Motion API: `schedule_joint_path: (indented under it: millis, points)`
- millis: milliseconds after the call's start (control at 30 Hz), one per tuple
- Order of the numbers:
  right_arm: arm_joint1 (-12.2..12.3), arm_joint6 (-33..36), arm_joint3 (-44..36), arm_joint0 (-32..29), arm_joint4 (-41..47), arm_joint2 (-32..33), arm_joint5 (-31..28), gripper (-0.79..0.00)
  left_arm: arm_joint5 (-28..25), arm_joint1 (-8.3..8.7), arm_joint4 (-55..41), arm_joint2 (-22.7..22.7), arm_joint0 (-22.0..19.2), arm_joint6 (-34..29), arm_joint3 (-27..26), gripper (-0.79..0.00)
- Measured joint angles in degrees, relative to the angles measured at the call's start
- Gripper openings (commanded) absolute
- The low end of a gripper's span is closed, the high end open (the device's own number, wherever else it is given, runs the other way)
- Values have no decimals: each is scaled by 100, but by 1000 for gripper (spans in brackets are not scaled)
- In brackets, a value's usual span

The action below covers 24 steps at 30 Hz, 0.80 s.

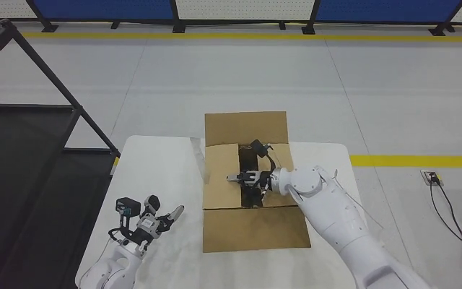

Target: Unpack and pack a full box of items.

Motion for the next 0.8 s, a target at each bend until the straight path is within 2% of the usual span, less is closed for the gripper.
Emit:
schedule_joint_path:
  millis: [33, 167, 300, 500, 600, 800]
  points:
    - [5, -26, -22, -15, -6, 16, 18, 0, -6, 0, -9, -2, 13, 5, -8, 0]
    - [63, -126, -134, -93, -63, 141, 40, 0, 0, 5, 27, -24, 151, 64, -228, 0]
    - [189, -276, -415, -271, -183, 366, -35, 0, 3, 6, 30, -24, 147, 63, -215, 0]
    - [483, -620, -1419, -885, -274, 1003, -225, 0, 34, -5, -67, -32, 120, 30, -194, 0]
    - [617, -646, -1916, -1224, -261, 1350, -286, 0, 184, -48, -1010, -62, -209, -330, 70, 0]
    - [819, -747, -2622, -1899, -148, 1962, -563, 0, 372, -95, -2759, -21, -1323, -1320, 1032, 0]
